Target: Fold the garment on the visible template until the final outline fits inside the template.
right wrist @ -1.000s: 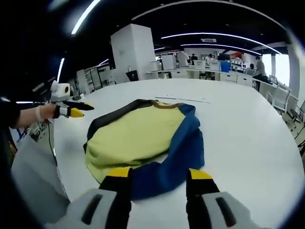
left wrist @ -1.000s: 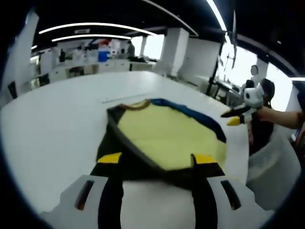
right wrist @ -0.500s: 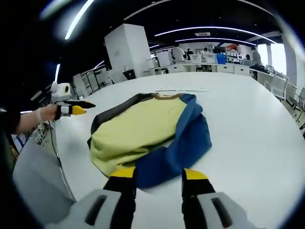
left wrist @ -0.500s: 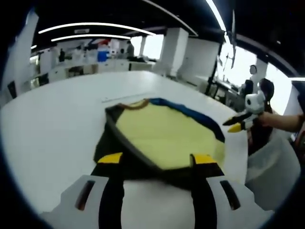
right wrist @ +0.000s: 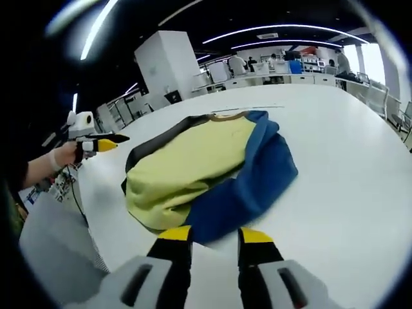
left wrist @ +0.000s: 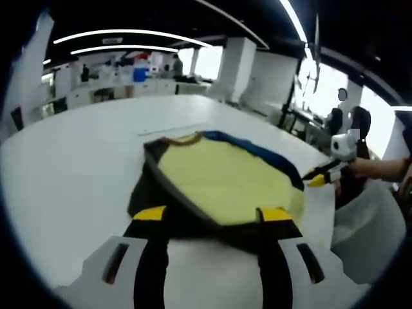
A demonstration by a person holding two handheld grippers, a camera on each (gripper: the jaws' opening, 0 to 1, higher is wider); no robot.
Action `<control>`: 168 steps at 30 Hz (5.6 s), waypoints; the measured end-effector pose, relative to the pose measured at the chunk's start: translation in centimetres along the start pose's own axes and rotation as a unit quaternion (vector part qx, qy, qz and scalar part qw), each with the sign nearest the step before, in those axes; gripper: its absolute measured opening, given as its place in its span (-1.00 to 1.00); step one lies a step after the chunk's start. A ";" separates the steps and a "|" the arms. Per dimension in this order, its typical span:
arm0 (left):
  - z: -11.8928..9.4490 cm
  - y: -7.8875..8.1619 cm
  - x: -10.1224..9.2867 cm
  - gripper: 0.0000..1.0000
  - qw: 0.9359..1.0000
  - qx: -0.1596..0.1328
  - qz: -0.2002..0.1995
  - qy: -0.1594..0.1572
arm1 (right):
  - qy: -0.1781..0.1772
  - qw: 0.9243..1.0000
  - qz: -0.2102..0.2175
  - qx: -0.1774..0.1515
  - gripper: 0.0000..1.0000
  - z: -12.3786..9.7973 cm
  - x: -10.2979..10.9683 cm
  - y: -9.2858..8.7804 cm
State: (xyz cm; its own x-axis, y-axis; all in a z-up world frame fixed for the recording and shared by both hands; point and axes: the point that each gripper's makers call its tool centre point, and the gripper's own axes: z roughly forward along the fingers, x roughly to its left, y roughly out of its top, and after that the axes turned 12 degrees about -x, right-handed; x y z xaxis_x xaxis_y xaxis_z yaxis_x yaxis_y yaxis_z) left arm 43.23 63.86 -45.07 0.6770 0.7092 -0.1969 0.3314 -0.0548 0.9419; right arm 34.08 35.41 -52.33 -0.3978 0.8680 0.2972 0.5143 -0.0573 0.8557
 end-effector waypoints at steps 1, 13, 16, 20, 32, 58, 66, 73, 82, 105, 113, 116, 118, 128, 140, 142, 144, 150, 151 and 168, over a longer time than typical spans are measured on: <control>0.0 -0.1 0.0 0.01 1.000 0.000 0.001 0.000 | 0.000 1.000 0.000 0.000 -0.55 0.1 0.0 0.0; 0.0 -0.2 0.3 0.01 1.000 0.000 -0.002 0.001 | 0.003 1.000 0.013 0.004 -0.62 0.8 0.8 -0.5; -0.1 -0.3 0.3 0.01 1.000 0.001 -0.003 0.001 | 0.000 1.000 0.013 0.006 -0.66 0.8 0.8 -0.8; -0.1 -0.3 0.2 0.01 1.000 0.001 -0.003 0.000 | -0.005 1.000 0.016 0.008 -0.72 0.7 0.8 -1.0; 0.0 -0.4 0.2 0.00 1.000 0.000 -0.003 -0.001 | -0.027 0.999 0.010 0.013 -1.00 0.7 0.1 -1.5; -0.1 -0.5 -0.3 -0.02 1.000 -0.009 -0.006 -0.004 | -0.010 0.998 -0.054 -0.017 -1.00 -4.7 -2.2 9.3; 0.1 0.3 -0.6 -0.03 1.000 -0.016 -0.004 -0.005 | -0.019 0.996 -0.081 -0.022 -1.00 -6.4 -3.8 12.9; 0.3 0.4 -0.6 -0.05 1.000 -0.016 -0.003 -0.005 | -0.038 0.995 -0.085 -0.028 -1.00 -6.7 -5.9 15.1; 0.6 0.3 -0.1 -0.05 1.000 -0.015 -0.006 0.000 | -0.072 0.993 -0.093 0.007 -1.00 -7.1 -12.5 16.4; 1.2 -0.1 1.0 -0.05 1.000 -0.002 -0.011 0.024 | -0.134 0.980 -0.088 0.122 -1.00 -3.6 -24.8 15.5; 2.0 0.1 1.3 -0.05 1.000 -0.004 -0.016 0.026 | -0.153 0.974 -0.075 0.149 -1.00 -2.9 -29.3 14.9; 2.2 0.1 1.4 -0.06 1.000 -0.003 -0.015 0.026 | -0.162 0.973 -0.065 0.152 -1.00 -2.3 -30.7 14.6; 2.2 0.0 1.5 -0.06 0.999 -0.002 -0.016 0.028 | -0.168 0.971 -0.066 0.157 -1.00 -1.8 -31.6 14.4; 2.0 -0.5 2.2 -0.06 0.999 0.006 -0.020 0.043 | -0.190 0.960 -0.099 0.182 -1.00 0.9 -34.4 13.4; 1.8 -0.6 2.8 -0.06 0.998 0.008 -0.026 0.053 | -0.193 0.952 -0.124 0.201 -1.00 2.4 -35.8 12.6; 1.8 -0.6 2.8 -0.06 0.998 0.008 -0.026 0.053 | -0.192 0.953 -0.123 0.201 -1.00 2.5 -35.9 12.6; 1.7 -0.7 2.8 -0.06 0.998 0.009 -0.025 0.054 | -0.193 0.952 -0.125 0.202 -1.00 2.5 -36.3 12.6; 1.4 -0.7 3.0 -0.06 0.998 0.008 -0.026 0.058 | -0.196 0.949 -0.124 0.214 -1.00 2.1 -36.0 12.2; 1.4 -0.8 3.1 -0.06 0.998 0.008 -0.026 0.058 | -0.195 0.949 -0.123 0.215 -1.00 2.0 -36.0 12.2; 1.1 -0.7 3.1 -0.06 0.998 0.006 -0.029 0.061 | -0.200 0.951 -0.123 0.200 -0.83 1.2 -36.4 13.3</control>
State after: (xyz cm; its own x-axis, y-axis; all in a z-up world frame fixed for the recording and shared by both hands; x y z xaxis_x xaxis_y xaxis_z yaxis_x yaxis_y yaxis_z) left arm 45.83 65.37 -46.63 0.5709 0.7920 -0.2163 0.3761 -0.0181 0.9264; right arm 56.33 3.61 -52.31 -0.2639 0.9535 -0.1456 0.7230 0.2955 0.6245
